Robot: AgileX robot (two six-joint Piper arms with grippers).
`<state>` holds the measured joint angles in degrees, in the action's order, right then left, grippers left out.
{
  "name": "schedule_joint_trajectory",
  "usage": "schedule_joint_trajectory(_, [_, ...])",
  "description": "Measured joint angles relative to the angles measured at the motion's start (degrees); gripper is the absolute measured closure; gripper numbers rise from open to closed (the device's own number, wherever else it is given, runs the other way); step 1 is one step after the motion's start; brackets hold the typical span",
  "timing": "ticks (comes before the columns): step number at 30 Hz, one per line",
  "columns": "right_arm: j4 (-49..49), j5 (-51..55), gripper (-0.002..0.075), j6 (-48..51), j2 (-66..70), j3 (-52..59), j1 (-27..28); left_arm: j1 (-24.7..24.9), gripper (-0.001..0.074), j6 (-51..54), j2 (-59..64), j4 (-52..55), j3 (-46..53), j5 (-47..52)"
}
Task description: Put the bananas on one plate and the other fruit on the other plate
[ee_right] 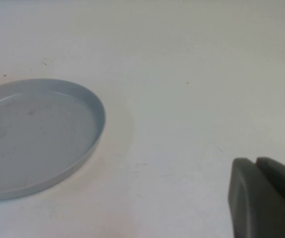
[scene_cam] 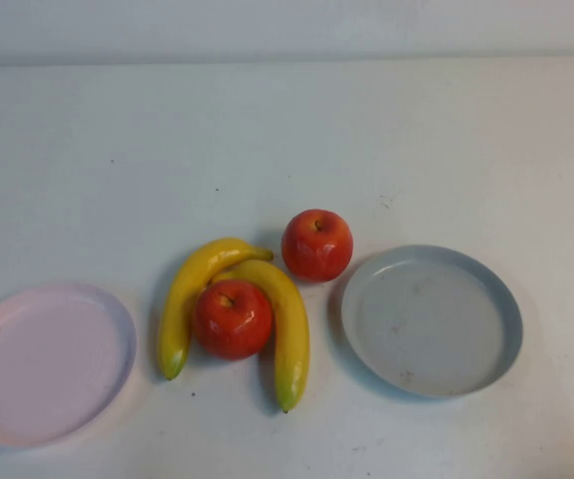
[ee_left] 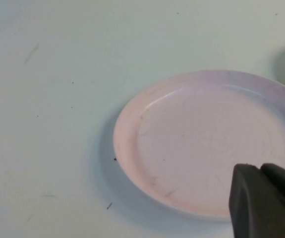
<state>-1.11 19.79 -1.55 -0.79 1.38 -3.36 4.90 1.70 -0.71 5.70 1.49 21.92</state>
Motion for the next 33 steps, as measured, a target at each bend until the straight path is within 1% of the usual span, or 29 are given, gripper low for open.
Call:
schedule_joint_trajectory(7, [0.0,0.0,0.0742,0.0,0.0,0.0,0.0,0.0,0.074,0.0,0.0,-0.1,0.0,-0.2])
schedule_joint_trajectory(18, [0.0,0.0,0.0742,0.0,0.0,0.0,0.0,0.0,0.074,-0.2,0.0,-8.1,0.0,-2.5])
schedule_joint_trajectory(22, [0.0,0.0,0.0741,0.0,0.0,0.0,0.0,0.0,0.074,-0.2,0.0,-16.4,0.0,-5.1])
schedule_joint_trajectory(27, [0.0,0.0,0.0741,0.0,0.0,0.0,0.0,0.0,0.074,-0.7,0.0,-35.0,0.0,-12.7])
schedule_joint_trajectory(30, [0.0,0.0,0.0742,0.0,0.0,0.0,0.0,0.0,0.074,0.0,0.0,-39.5,0.0,-16.7])
schedule_joint_trajectory(33, [0.0,0.0,0.0742,0.0,0.0,0.0,0.0,0.0,0.074,0.0,0.0,-41.6,0.0,-18.1])
